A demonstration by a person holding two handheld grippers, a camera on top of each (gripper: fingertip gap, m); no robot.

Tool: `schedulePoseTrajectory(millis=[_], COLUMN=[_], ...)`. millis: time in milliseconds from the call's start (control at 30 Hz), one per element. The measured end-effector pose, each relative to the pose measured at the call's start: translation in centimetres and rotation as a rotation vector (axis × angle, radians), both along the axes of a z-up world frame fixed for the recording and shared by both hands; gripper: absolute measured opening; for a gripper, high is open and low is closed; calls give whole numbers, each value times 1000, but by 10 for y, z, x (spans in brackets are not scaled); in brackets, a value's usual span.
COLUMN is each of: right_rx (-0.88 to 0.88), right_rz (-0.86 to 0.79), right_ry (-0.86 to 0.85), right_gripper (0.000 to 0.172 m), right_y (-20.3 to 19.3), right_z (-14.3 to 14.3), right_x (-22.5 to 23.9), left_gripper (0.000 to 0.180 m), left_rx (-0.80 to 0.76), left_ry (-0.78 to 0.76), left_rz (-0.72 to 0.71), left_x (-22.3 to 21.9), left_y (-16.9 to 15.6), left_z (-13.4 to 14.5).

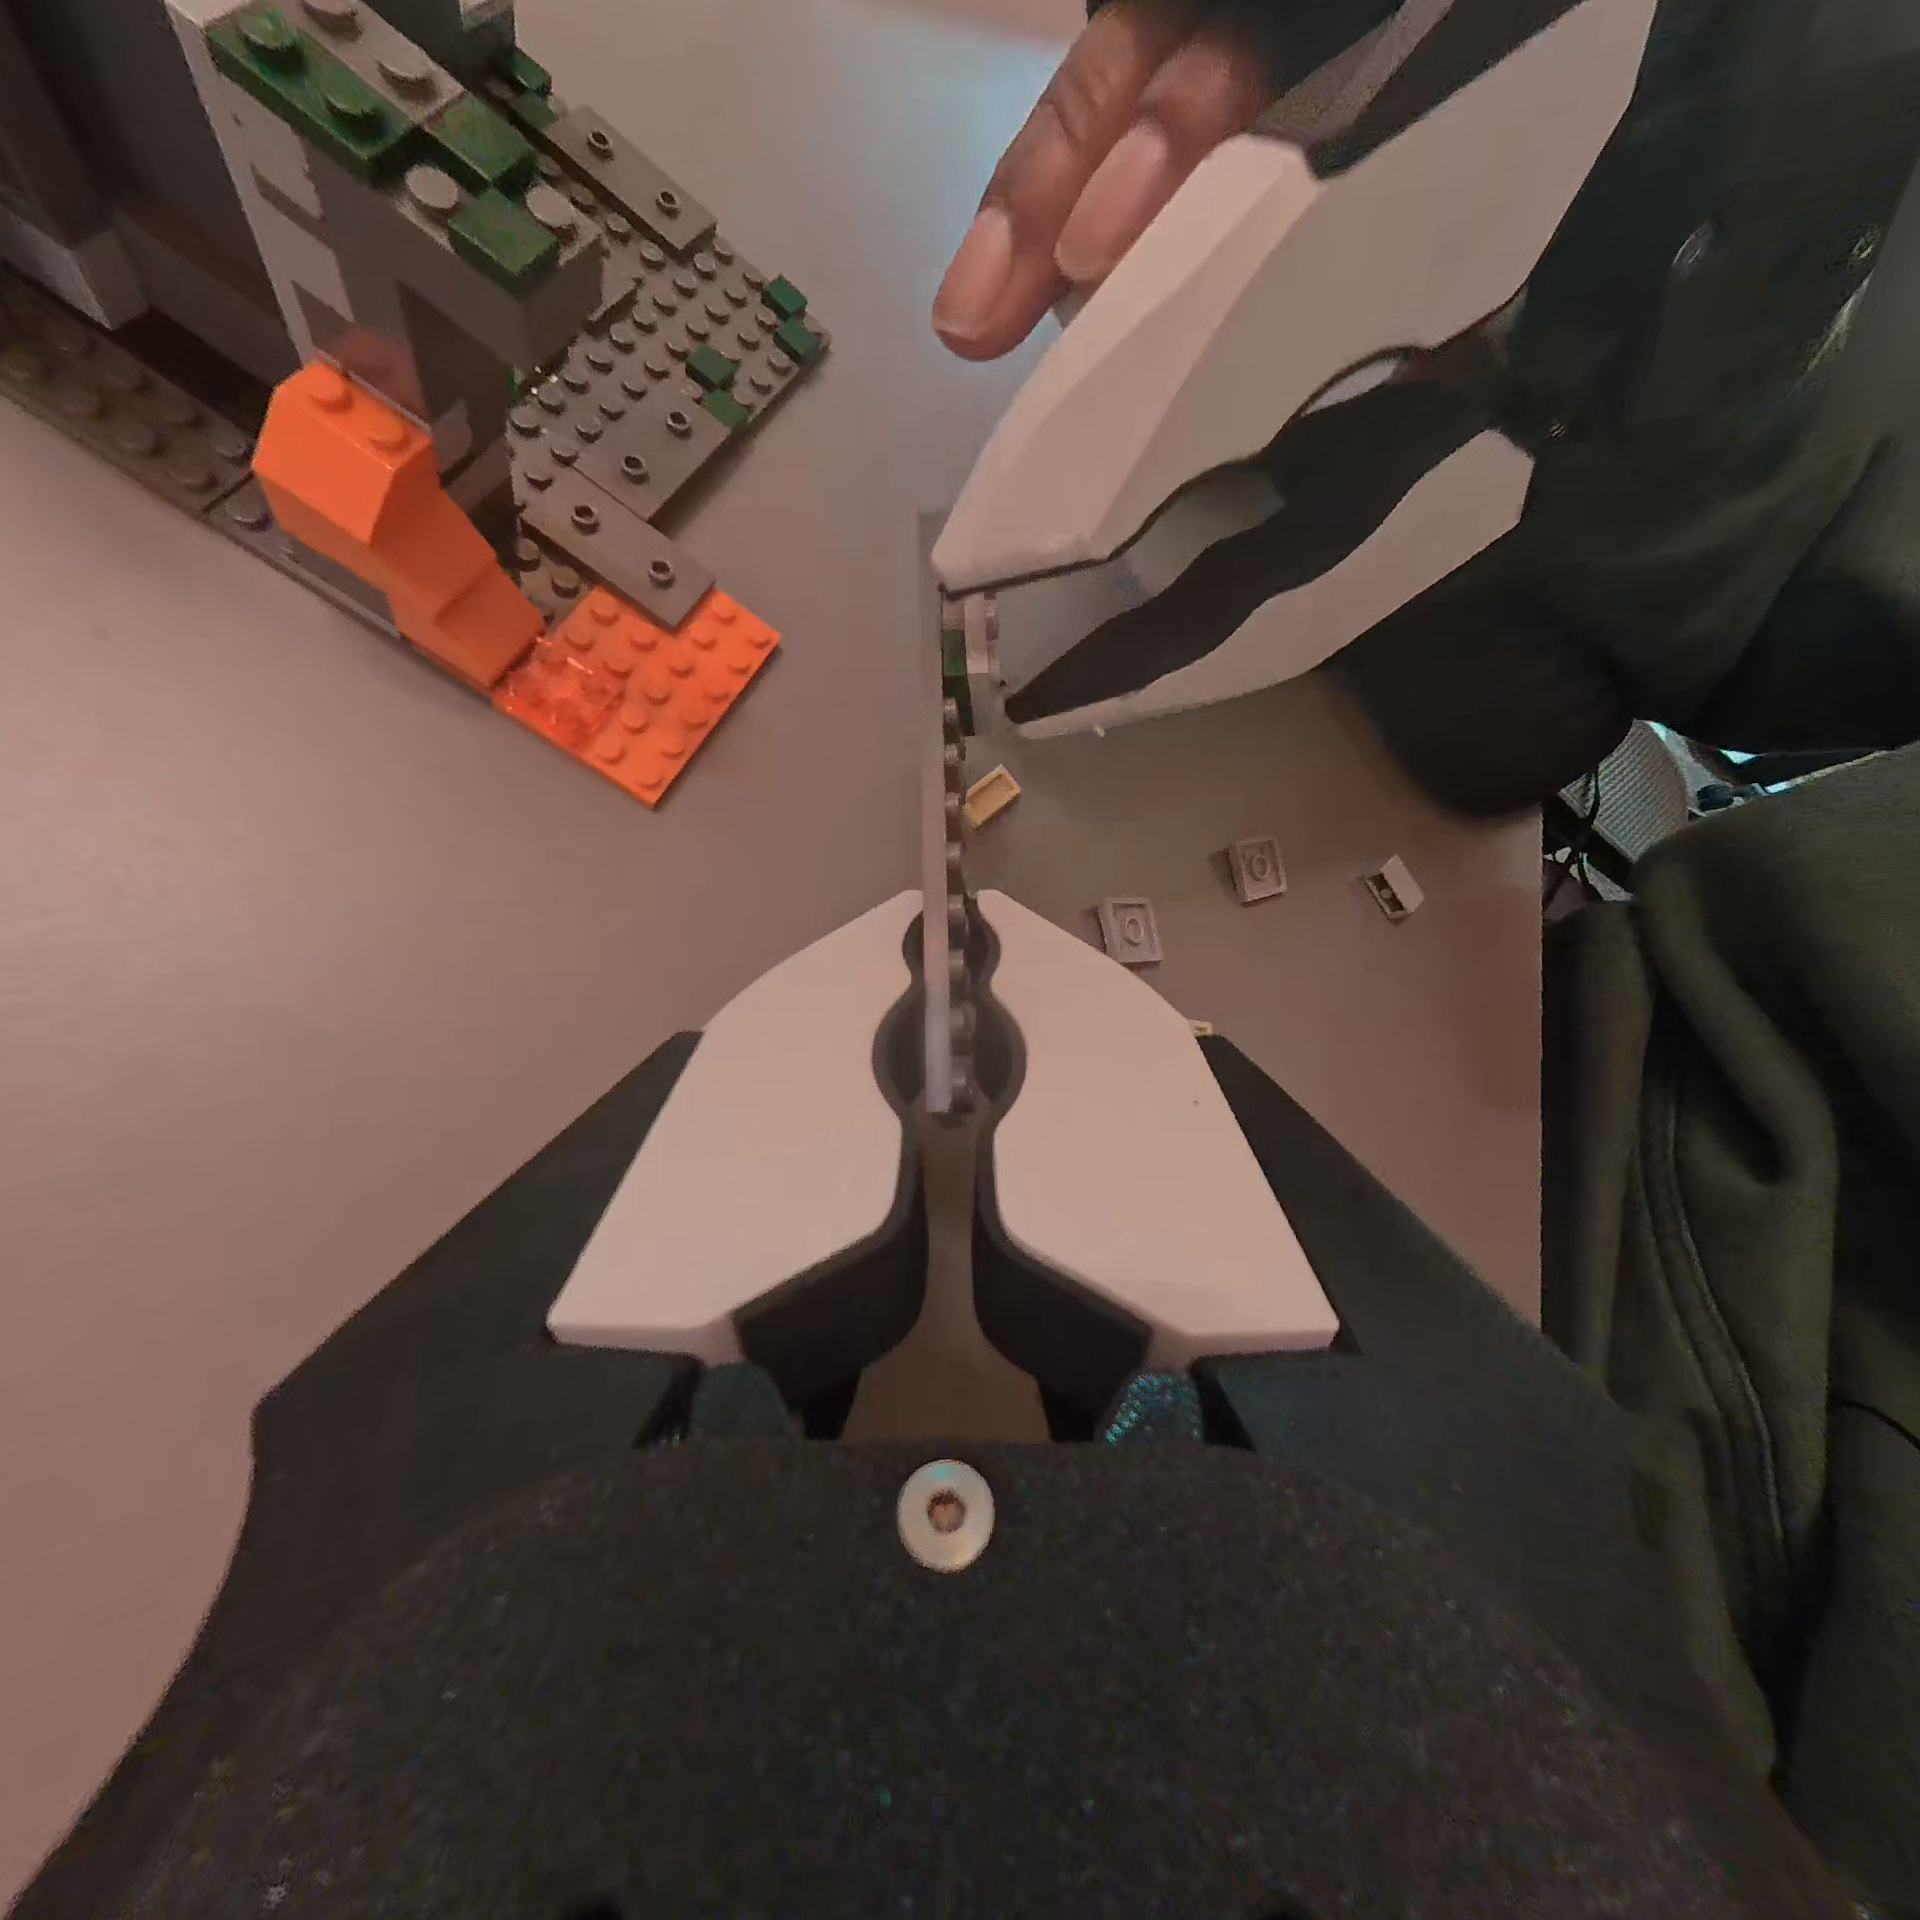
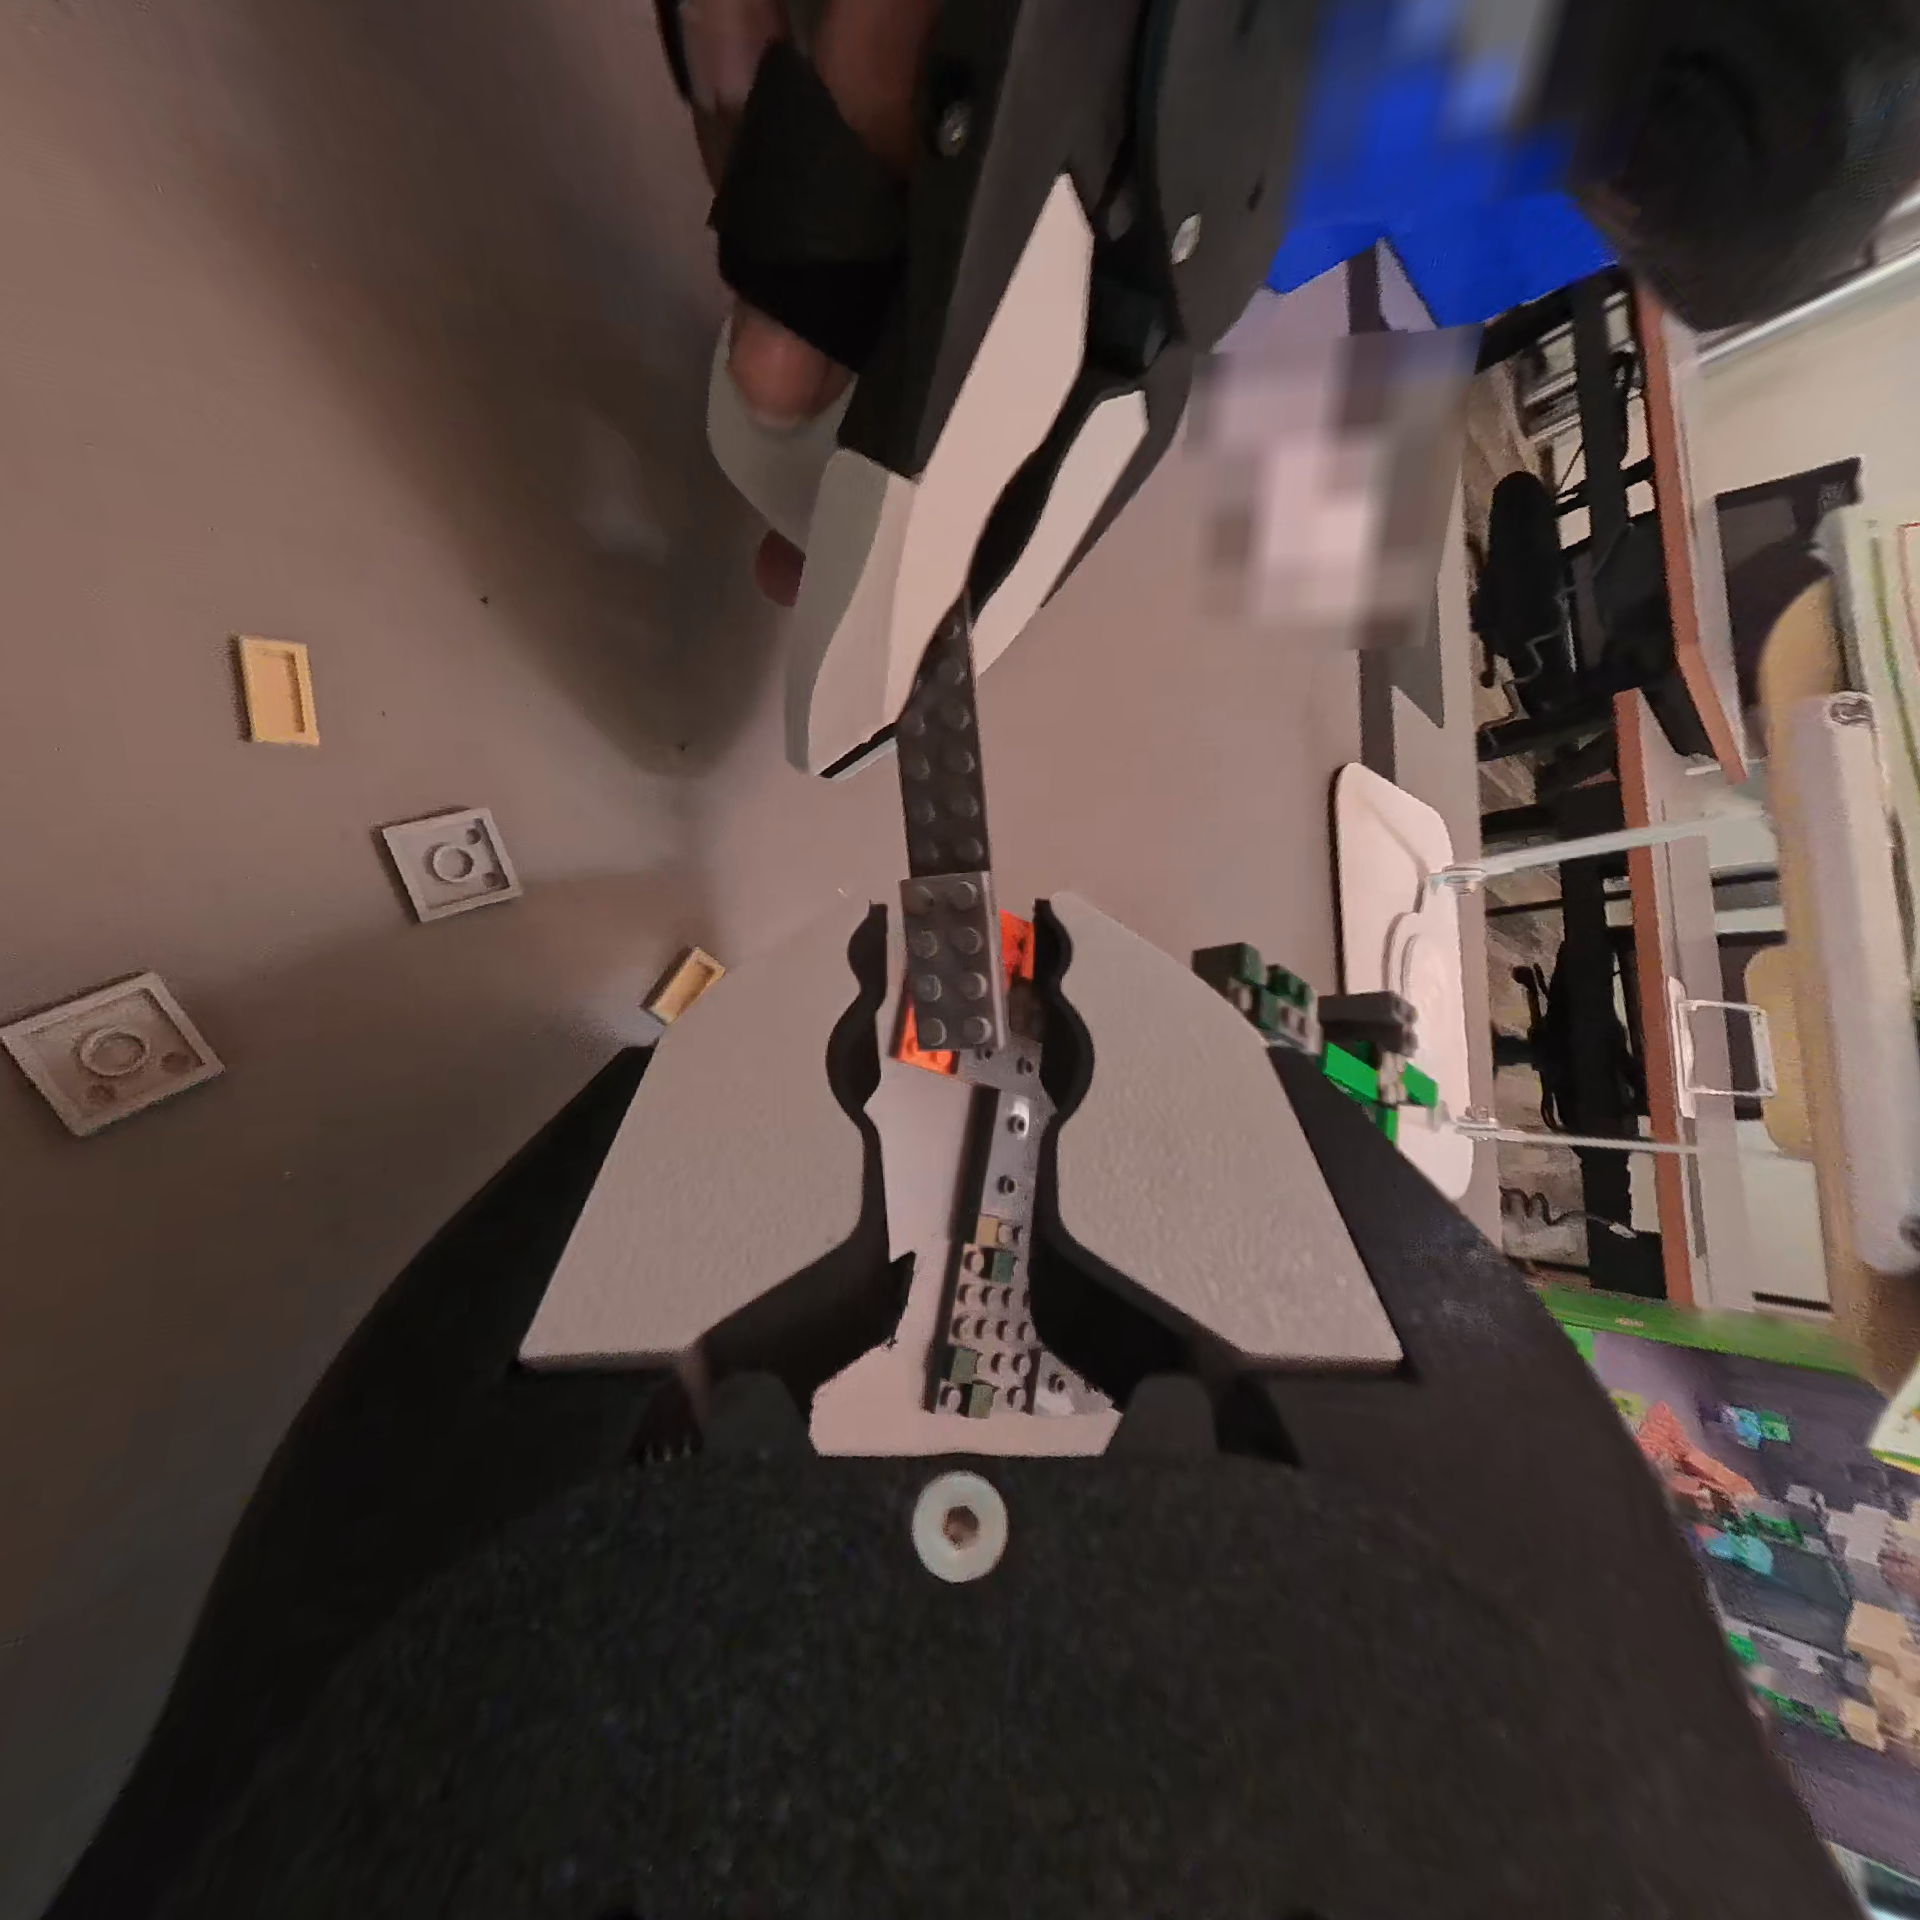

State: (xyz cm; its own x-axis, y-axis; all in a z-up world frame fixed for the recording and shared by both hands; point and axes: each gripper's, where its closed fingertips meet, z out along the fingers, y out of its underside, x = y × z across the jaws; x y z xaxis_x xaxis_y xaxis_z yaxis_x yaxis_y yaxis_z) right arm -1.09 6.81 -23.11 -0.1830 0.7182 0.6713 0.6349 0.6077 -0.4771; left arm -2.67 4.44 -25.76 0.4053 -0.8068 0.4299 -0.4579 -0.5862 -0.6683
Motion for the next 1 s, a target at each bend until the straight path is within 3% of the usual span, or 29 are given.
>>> schedulePoseTrajectory(millis=[167,300,400,500,600,667,1000], right_rx=[78,116,86,-4,8,16,223], right_rz=[-34,-47,-87,-112,-132,-136,-209], right_ry=[-83,-46,28,126,147,137,79], right_gripper=[24,18,17,17,17,17,18], right_y=[10,15,21,22,23,22,36], right_z=[-16,-11,0,11,14,11,8], right_x=[2,-1,-1,-3,-6,-8,-9], left_gripper=[3,3,4,20,20,10,5], left_rx=[-7,0,86,172,196,188,73], left_ry=[-2,-27,-119,-221,-305,-288,-294], left_rz=[-10,7,39,61,102,128,297], left_x=[0,0,2,7,12,10,6], left_y=[-2,1,10,16,21,25,41], left_z=[1,5,23,42,55,52,43])
